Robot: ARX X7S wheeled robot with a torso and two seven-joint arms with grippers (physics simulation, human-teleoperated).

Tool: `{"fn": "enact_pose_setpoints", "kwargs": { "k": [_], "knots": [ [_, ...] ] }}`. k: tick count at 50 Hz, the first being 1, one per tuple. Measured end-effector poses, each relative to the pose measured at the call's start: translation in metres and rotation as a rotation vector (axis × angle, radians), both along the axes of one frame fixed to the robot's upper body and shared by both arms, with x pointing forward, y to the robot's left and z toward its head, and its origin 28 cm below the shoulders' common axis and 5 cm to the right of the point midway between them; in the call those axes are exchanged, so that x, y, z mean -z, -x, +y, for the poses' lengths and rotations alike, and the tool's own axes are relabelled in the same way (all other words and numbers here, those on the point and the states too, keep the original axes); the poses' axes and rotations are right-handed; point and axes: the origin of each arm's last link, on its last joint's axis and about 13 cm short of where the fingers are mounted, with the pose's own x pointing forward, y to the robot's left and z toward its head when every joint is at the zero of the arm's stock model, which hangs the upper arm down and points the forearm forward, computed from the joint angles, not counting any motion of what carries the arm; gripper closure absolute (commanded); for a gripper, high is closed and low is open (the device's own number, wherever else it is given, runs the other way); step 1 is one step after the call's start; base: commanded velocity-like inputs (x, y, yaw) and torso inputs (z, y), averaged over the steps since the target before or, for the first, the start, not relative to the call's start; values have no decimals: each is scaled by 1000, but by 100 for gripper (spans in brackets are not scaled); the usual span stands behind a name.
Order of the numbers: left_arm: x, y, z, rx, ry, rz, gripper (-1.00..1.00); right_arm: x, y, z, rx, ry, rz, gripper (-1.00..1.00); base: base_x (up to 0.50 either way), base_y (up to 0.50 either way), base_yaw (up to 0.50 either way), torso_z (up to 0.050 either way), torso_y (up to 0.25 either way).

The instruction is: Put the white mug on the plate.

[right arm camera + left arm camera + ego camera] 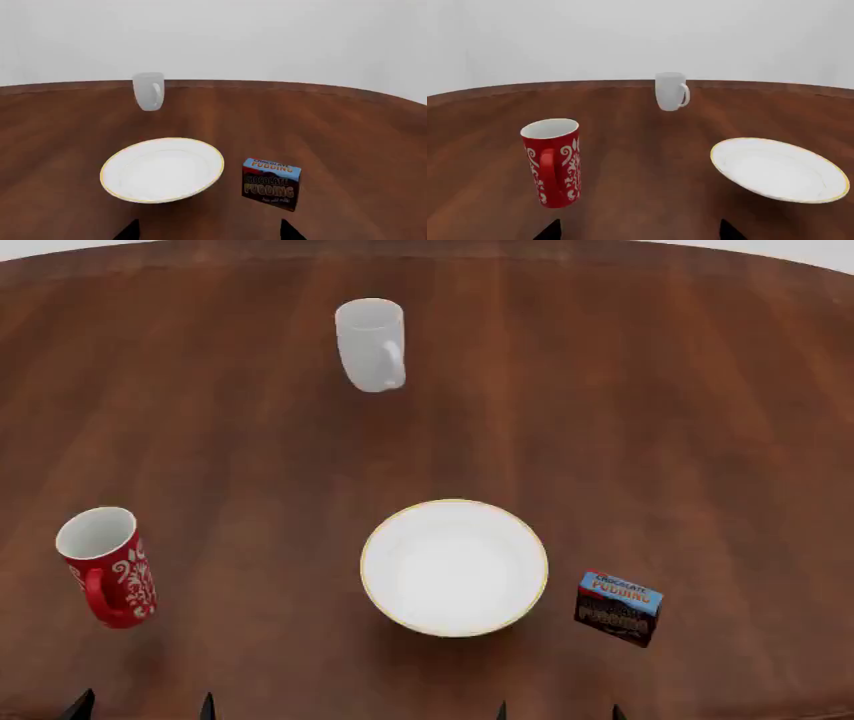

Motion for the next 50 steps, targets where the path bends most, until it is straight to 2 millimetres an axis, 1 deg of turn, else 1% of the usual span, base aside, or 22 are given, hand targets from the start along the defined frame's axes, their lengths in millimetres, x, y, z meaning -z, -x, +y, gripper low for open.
{"fn": "enact_pose_setpoints", "kwargs": {
  "k": [1,8,19,50],
  "knots": [
    [0,-3,0,9,7,-3,-100,1,-1,0,-1,-4,1,-100,0,0,0,0,0],
    [0,-2,-1,11,15,-9,-100,-1,2,0,2,9,-1,-100,0,0,0,3,10],
    [-2,-1,-3,20,6,-32,-100,-4,11,0,-2,30,-2,-100,0,0,0,45,113],
    [-10,8,-6,36,-48,-27,-100,-8,20,-3,-20,35,2,-100,0,0,0,45,110]
  ]
}}
